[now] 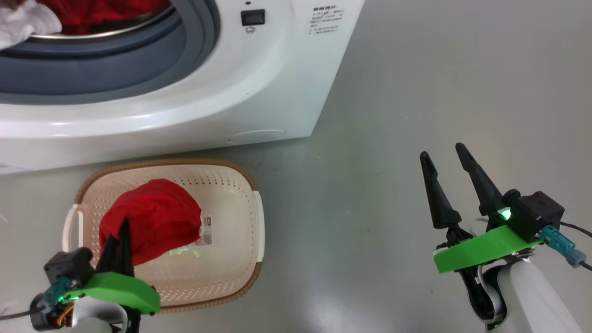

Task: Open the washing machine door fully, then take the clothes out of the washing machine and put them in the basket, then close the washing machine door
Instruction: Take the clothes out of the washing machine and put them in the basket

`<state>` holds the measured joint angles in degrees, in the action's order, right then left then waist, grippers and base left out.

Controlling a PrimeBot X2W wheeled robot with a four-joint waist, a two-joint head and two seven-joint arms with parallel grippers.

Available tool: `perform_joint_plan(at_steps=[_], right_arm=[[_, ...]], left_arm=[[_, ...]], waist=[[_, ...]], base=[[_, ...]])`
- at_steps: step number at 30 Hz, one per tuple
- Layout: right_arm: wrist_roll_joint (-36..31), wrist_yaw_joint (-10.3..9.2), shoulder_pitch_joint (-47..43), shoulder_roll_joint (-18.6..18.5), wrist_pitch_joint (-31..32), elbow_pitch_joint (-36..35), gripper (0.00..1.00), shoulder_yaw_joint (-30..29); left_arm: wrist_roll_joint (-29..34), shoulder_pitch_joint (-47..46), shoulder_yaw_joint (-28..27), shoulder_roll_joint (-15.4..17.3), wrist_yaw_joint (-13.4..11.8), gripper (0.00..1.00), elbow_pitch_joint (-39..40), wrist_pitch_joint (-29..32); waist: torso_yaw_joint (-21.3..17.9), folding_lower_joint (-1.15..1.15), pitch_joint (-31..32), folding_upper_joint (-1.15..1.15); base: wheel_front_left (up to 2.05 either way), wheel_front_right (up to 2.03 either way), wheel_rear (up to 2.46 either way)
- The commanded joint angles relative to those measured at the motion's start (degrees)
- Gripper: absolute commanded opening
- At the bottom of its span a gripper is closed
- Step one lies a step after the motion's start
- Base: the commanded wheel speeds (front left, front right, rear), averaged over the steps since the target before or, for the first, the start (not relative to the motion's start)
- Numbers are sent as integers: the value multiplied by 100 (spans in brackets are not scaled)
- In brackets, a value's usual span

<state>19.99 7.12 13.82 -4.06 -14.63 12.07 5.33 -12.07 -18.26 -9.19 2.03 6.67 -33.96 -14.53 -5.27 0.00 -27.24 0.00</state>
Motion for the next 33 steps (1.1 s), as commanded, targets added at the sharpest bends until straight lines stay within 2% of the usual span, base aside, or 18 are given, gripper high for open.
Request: perform_joint_plan(at_steps=[1,16,33], right_arm=[[-65,36,72,4,-37,-149,100,157],[-71,36,312,69,-37,-217,100,222],[-56,36,622,115,-37,-323,100,270]], left_arm=[[119,-127,-153,86,46,0,-126,-47],[552,-1002,24,208,75,0,-1495,-47],[685,-1932,307,449,80,0,-2215,-47]], waist=[[-46,0,-167,0],[-164,0,-803,0],[-258,0,-1697,0]], base=[[0,0,0],[0,0,0],[0,0,0]])
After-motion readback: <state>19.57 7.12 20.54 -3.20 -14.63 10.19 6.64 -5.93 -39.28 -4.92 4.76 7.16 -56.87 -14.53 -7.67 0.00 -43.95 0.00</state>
